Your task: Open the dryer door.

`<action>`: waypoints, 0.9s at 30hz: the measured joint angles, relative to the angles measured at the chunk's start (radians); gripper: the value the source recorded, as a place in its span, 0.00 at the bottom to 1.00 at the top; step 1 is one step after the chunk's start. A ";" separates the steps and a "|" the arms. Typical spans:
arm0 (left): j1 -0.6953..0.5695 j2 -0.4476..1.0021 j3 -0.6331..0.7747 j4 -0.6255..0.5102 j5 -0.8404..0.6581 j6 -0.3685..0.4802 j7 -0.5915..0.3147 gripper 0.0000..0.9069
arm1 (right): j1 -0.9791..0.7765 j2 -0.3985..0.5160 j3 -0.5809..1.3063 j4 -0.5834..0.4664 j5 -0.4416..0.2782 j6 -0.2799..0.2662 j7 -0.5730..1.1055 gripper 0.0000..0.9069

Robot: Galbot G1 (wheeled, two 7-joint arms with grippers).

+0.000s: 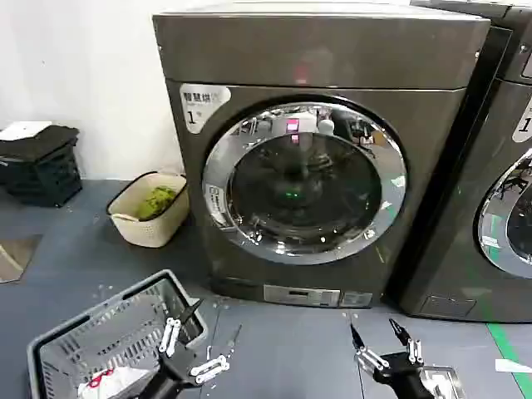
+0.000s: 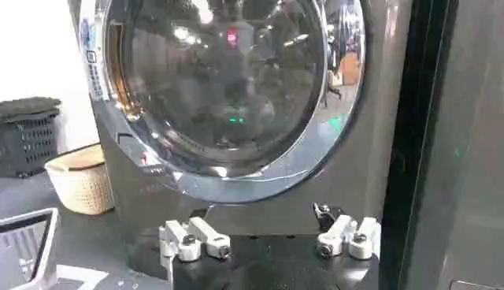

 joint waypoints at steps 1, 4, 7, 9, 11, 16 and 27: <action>0.000 0.000 0.000 -0.001 0.000 0.000 0.000 1.00 | 0.006 -0.005 0.000 -0.005 0.000 0.015 -0.004 1.00; 0.001 0.001 -0.001 -0.004 -0.002 0.000 0.000 1.00 | 0.036 -0.030 0.000 -0.028 0.016 0.059 -0.027 1.00; 0.006 0.004 -0.002 -0.006 -0.002 -0.001 0.001 1.00 | 0.066 -0.063 -0.006 -0.053 0.038 0.098 -0.042 1.00; 0.010 0.008 -0.002 -0.011 -0.002 -0.001 0.002 1.00 | 0.088 -0.087 -0.013 -0.074 0.057 0.118 -0.048 1.00; 0.012 0.010 -0.004 -0.017 -0.005 -0.002 0.004 1.00 | 0.116 -0.116 -0.023 -0.099 0.076 0.137 -0.054 1.00; 0.016 0.016 -0.016 -0.032 -0.015 -0.002 0.006 1.00 | 0.215 -0.186 -0.063 -0.161 0.122 0.146 -0.062 1.00; 0.023 0.012 -0.028 -0.040 -0.020 -0.007 0.008 1.00 | 0.464 -0.307 -0.197 -0.282 0.216 0.147 -0.095 1.00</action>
